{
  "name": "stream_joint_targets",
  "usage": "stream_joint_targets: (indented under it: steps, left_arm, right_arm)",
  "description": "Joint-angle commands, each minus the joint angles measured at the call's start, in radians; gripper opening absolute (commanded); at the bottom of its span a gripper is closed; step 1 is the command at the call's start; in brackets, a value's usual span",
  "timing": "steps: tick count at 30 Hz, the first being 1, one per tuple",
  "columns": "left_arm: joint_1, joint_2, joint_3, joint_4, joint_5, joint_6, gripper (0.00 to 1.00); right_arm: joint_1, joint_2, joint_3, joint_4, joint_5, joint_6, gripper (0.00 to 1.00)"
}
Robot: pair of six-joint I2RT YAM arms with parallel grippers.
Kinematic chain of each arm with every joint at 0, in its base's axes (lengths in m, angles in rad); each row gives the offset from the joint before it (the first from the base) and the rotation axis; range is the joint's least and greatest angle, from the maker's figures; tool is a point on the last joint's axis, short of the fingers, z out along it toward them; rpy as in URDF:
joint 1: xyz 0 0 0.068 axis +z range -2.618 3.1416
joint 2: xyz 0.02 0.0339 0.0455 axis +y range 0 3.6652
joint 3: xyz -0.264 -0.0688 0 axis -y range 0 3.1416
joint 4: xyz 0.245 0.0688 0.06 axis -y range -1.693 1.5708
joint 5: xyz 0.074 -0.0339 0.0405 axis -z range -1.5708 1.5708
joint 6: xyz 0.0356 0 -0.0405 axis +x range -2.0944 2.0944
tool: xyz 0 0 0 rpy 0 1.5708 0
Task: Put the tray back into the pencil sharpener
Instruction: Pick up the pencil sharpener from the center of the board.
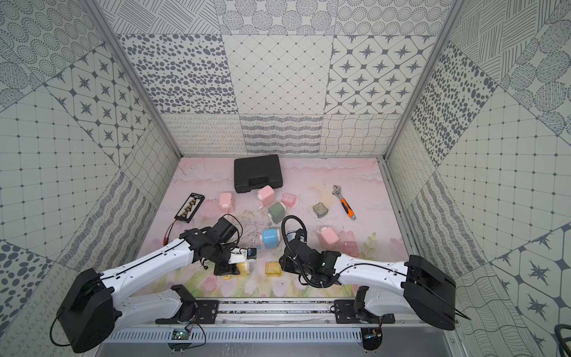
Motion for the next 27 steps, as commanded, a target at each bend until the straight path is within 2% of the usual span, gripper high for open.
stream_joint_targets:
  steps: [1, 6, 12, 20, 27]
  left_arm:
    - [-0.062, -0.036, -0.048, 0.143, 0.019, -0.029, 0.33]
    - [-0.124, -0.054, -0.073, 0.210, 0.021, -0.061, 0.33]
    - [-0.171, 0.040, -0.026, 0.232, -0.019, -0.099, 0.33]
    - [-0.180, 0.120, 0.000, 0.290, 0.002, -0.120, 0.32]
    - [-0.186, 0.141, 0.019, 0.289, -0.032, -0.141, 0.30]
  right_arm:
    - [-0.018, -0.012, -0.034, 0.031, -0.048, -0.012, 0.34]
    - [-0.033, 0.009, -0.062, 0.099, -0.096, 0.005, 0.32]
    - [-0.033, 0.063, -0.065, 0.176, -0.136, 0.015, 0.29]
    - [-0.034, 0.101, -0.038, 0.189, -0.178, -0.013, 0.28]
    - [-0.032, 0.145, -0.015, 0.239, -0.214, -0.027, 0.28]
